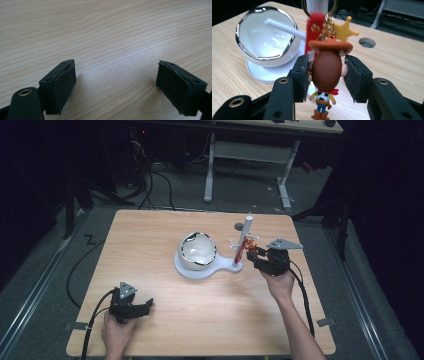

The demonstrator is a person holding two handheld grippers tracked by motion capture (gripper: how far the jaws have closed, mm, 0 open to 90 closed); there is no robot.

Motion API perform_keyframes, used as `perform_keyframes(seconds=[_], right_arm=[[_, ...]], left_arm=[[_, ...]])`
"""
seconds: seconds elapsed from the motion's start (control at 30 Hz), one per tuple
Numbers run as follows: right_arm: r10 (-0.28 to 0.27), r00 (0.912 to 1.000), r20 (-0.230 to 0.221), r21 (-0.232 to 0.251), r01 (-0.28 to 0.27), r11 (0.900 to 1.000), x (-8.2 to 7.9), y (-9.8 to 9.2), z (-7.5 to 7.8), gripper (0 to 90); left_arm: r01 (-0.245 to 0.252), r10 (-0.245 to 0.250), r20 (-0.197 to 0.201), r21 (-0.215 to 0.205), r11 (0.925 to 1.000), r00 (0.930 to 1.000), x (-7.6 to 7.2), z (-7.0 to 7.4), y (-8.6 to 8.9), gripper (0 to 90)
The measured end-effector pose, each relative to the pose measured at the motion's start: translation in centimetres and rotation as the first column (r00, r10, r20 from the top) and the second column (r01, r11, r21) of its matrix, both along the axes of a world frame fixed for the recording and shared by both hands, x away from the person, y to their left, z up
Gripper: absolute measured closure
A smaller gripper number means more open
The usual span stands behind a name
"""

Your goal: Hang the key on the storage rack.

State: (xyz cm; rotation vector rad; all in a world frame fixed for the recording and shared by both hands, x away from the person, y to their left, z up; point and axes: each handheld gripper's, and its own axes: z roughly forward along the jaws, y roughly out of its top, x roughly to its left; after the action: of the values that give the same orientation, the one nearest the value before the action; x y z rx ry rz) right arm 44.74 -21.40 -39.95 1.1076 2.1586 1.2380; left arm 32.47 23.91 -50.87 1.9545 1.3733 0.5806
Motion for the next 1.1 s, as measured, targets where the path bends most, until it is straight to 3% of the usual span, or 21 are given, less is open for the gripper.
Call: perform_keyframes(seconds=[0.37, 1.1], right_arm=[[-0.012, 0.9995, -0.030, 0.009, 0.012, 1.000, 0.3, 0.1, -1.5, 56.1], [-0.019, 0.9997, -0.015, 0.015, 0.019, 1.000, -0.1, -0.1, -1.4, 44.2]], left_arm=[[0.000, 0.000, 0.000, 0.003, 1.0000, 1.0000, 0.0, 0.0, 0.0, 16.7], [0.000, 0.000, 0.000, 0.003, 1.0000, 1.0000, 0.0, 0.0, 0.0, 16.7]])
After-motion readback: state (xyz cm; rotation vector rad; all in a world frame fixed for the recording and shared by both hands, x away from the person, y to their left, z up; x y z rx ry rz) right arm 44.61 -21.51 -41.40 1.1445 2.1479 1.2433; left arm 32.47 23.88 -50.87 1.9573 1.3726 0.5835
